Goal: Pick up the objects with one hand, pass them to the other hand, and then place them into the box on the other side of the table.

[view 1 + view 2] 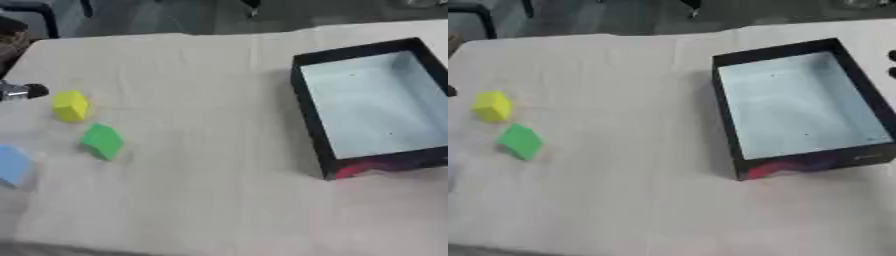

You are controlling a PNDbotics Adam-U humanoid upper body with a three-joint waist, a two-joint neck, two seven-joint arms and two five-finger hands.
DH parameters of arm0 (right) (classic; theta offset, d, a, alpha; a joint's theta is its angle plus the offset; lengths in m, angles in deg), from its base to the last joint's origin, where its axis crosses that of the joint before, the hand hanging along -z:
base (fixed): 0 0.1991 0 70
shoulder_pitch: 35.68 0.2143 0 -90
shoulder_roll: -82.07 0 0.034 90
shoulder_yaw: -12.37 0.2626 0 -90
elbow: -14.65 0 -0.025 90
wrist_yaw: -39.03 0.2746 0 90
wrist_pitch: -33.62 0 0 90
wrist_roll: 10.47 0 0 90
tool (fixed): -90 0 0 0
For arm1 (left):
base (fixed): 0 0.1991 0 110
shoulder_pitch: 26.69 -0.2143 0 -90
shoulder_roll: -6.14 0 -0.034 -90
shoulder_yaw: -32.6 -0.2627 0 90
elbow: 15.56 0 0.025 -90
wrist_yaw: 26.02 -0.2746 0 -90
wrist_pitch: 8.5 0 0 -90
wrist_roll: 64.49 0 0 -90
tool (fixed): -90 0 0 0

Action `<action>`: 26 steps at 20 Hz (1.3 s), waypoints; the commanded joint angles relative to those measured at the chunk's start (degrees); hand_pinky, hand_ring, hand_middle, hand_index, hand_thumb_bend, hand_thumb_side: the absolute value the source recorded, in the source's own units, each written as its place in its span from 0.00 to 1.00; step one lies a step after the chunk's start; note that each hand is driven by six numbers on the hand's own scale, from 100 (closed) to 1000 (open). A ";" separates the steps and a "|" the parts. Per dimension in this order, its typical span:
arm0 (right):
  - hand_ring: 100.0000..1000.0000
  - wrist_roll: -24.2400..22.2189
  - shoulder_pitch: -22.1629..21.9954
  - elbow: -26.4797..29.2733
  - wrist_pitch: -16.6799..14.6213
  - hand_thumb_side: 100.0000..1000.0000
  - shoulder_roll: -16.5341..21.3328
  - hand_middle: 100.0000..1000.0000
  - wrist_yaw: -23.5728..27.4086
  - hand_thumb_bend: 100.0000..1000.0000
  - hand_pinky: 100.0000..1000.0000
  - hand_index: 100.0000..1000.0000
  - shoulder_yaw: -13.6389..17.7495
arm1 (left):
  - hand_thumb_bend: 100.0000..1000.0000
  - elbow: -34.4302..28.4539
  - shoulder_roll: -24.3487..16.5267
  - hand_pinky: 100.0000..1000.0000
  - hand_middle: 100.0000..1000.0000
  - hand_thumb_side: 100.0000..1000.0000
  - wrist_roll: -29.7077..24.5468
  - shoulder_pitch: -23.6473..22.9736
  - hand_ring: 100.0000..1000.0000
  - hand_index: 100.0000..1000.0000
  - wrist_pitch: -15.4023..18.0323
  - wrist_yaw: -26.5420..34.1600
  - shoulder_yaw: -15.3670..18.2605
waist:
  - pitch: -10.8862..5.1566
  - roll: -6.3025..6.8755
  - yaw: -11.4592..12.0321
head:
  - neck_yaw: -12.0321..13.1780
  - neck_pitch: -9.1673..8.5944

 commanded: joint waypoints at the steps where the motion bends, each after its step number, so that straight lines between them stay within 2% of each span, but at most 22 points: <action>1: 1.00 -0.08 0.40 0.52 -0.75 0.34 2.63 0.98 0.41 0.00 1.00 1.00 0.15 | 0.71 1.94 -3.53 0.90 0.80 0.20 -3.25 1.17 0.88 0.85 1.44 -1.54 0.70 | -4.33 0.33 0.12 | 0.50 -0.23; 5: 1.00 -0.14 0.15 0.36 -1.42 0.33 3.06 0.97 0.34 0.00 1.00 1.00 0.06 | 0.75 3.48 -4.47 0.90 0.81 0.16 -7.69 0.82 0.88 0.84 2.59 -2.79 1.09 | -4.32 0.35 0.43 | 0.62 0.00; 9: 1.00 -0.16 -0.30 0.23 -2.15 0.33 3.47 0.97 0.14 0.00 1.00 1.00 0.01 | 0.76 4.33 -5.89 0.90 0.81 0.20 -12.07 0.00 0.88 0.83 3.16 -3.80 0.79 | -4.27 0.38 0.83 | 0.25 0.12; 17: 1.00 -0.50 -1.09 -0.08 -3.02 0.34 3.72 0.97 -0.76 0.00 1.00 1.00 -0.11 | 0.79 4.53 -7.56 0.90 0.81 0.08 -20.50 0.04 0.89 0.82 3.21 -6.88 2.00 | -4.22 0.51 1.62 | 0.31 0.33; 19: 1.00 -0.54 -1.27 -0.13 -3.21 0.34 3.76 0.97 -0.95 0.00 1.00 1.00 -0.10 | 0.80 4.35 -7.87 0.90 0.81 0.01 -22.63 -0.23 0.89 0.82 3.07 -7.27 2.36 | -4.19 0.52 1.74 | 0.80 0.31; 26: 1.00 -0.52 -1.86 -0.30 -3.60 0.34 3.78 0.98 -1.41 0.00 1.00 1.00 -0.02 | 0.80 2.49 -8.60 0.89 0.79 0.00 -30.25 -0.19 0.87 0.79 2.61 -9.61 4.37 | -4.34 0.50 2.37 | 1.53 0.57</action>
